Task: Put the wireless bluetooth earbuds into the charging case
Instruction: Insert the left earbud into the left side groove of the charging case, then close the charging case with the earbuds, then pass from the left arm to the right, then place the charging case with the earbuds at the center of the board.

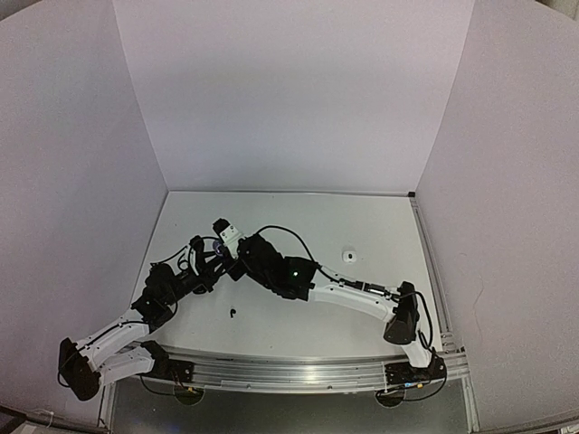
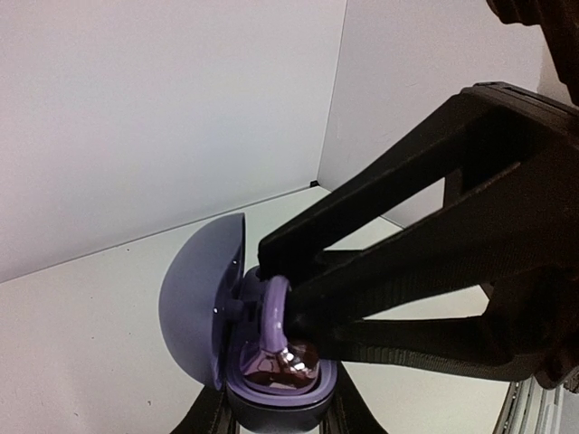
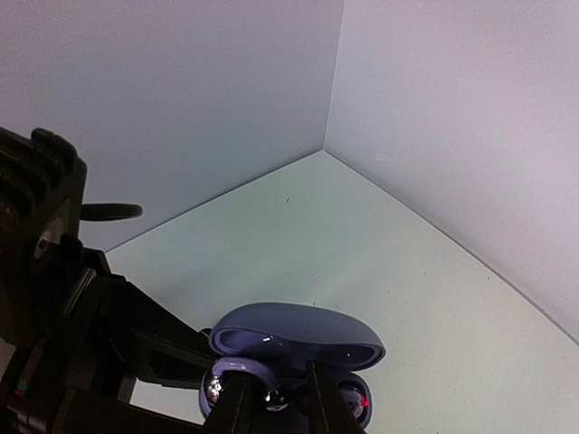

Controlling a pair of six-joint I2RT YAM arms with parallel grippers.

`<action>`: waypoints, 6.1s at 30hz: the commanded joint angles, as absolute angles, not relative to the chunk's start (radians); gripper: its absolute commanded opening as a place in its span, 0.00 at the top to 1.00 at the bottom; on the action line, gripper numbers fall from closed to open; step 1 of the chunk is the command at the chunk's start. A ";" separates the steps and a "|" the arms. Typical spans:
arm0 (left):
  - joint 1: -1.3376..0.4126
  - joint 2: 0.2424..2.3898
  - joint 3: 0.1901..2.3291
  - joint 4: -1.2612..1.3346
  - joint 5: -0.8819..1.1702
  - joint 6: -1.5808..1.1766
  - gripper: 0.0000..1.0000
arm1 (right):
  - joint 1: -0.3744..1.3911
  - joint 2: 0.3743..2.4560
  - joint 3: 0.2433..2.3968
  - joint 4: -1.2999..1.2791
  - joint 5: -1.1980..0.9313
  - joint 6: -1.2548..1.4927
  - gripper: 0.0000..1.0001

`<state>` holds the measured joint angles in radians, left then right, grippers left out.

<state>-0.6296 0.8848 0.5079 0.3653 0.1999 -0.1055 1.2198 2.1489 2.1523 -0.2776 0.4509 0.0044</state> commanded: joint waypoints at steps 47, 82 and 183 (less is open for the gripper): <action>-0.631 0.886 0.562 0.325 0.599 0.057 1.00 | 1.068 1.949 2.113 -0.535 -0.026 0.296 0.49; -0.629 0.942 0.637 0.260 0.631 -0.146 1.00 | 1.019 1.847 1.961 -0.594 -0.297 0.433 0.42; -0.461 1.204 0.793 0.178 0.515 -0.243 0.00 | 0.330 2.370 1.807 -0.792 -0.811 0.150 1.00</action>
